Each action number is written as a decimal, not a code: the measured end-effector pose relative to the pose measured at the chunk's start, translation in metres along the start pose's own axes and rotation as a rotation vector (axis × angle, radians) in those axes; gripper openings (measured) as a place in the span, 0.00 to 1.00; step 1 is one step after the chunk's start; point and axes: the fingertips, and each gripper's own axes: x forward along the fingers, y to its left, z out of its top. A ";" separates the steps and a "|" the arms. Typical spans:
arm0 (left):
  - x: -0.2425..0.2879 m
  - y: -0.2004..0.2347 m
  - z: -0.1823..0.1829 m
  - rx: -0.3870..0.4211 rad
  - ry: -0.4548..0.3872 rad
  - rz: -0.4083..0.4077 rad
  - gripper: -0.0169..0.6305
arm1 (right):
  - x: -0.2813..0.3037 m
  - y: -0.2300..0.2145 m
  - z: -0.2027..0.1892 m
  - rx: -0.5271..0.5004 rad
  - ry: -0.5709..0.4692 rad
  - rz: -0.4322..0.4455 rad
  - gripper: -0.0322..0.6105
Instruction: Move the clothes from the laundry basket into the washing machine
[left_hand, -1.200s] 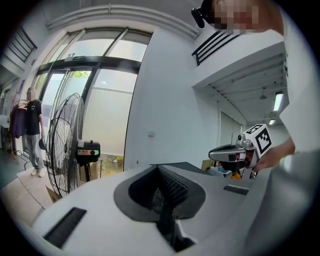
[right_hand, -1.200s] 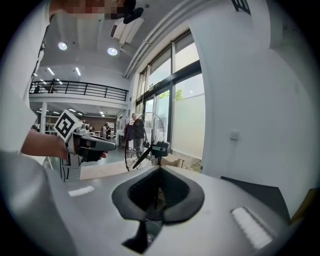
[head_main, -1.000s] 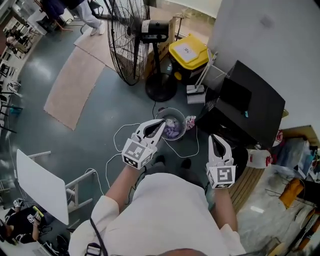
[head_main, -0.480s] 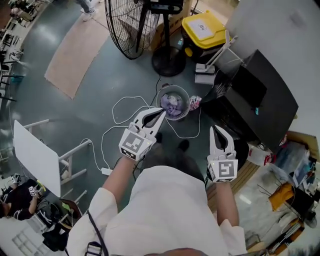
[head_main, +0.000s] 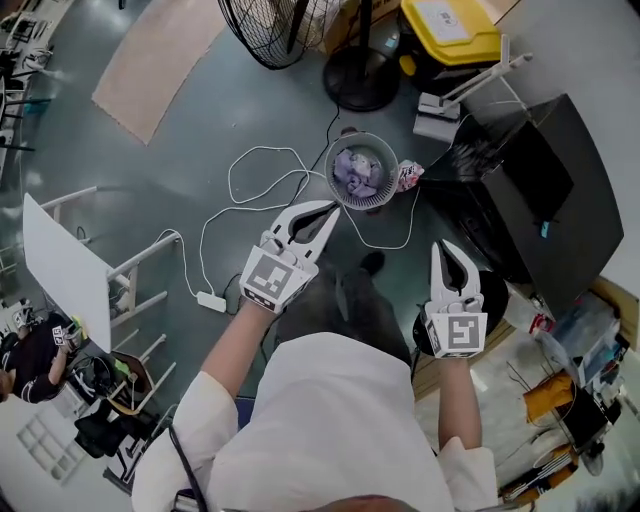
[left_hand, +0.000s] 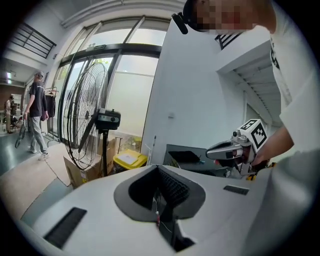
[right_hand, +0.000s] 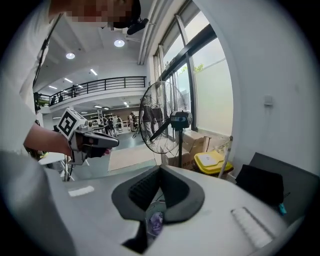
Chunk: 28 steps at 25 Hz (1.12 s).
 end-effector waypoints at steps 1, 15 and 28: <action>0.002 0.003 -0.008 -0.005 0.004 0.004 0.04 | 0.005 -0.002 -0.008 0.004 0.012 0.000 0.07; 0.046 0.056 -0.121 -0.033 0.101 -0.009 0.04 | 0.105 -0.001 -0.100 0.017 0.109 0.039 0.07; 0.111 0.100 -0.249 -0.085 0.142 0.005 0.04 | 0.190 -0.021 -0.215 -0.014 0.142 0.071 0.07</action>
